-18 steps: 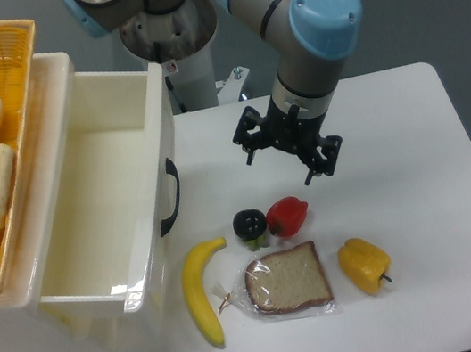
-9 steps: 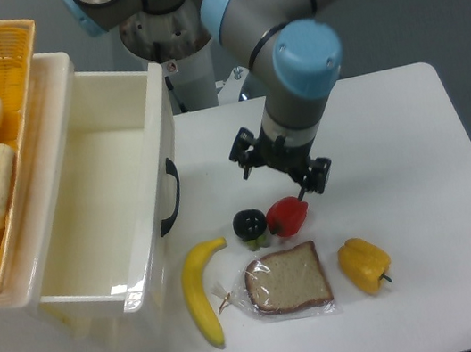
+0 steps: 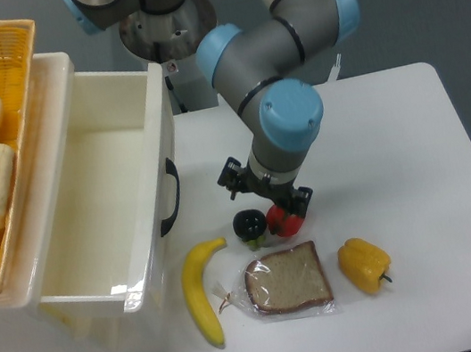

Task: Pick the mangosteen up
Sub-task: 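Position the gripper around the mangosteen and close on it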

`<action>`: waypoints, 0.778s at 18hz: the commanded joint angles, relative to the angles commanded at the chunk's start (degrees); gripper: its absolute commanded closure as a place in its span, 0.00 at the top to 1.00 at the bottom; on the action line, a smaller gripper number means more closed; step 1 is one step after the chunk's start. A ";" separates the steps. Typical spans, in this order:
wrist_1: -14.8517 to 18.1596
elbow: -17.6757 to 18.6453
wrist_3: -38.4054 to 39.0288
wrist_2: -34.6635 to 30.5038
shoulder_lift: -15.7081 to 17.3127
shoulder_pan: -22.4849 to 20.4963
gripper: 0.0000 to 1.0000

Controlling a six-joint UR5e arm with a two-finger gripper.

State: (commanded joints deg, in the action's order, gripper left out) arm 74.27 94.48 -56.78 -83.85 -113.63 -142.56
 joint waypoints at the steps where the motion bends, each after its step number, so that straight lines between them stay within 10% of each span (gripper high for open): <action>1: 0.00 0.44 0.44 0.09 -0.44 0.09 1.00; 14: 0.09 0.97 2.11 1.14 -2.20 0.62 1.00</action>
State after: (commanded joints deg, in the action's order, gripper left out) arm 74.36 95.45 -54.67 -82.71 -115.84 -141.94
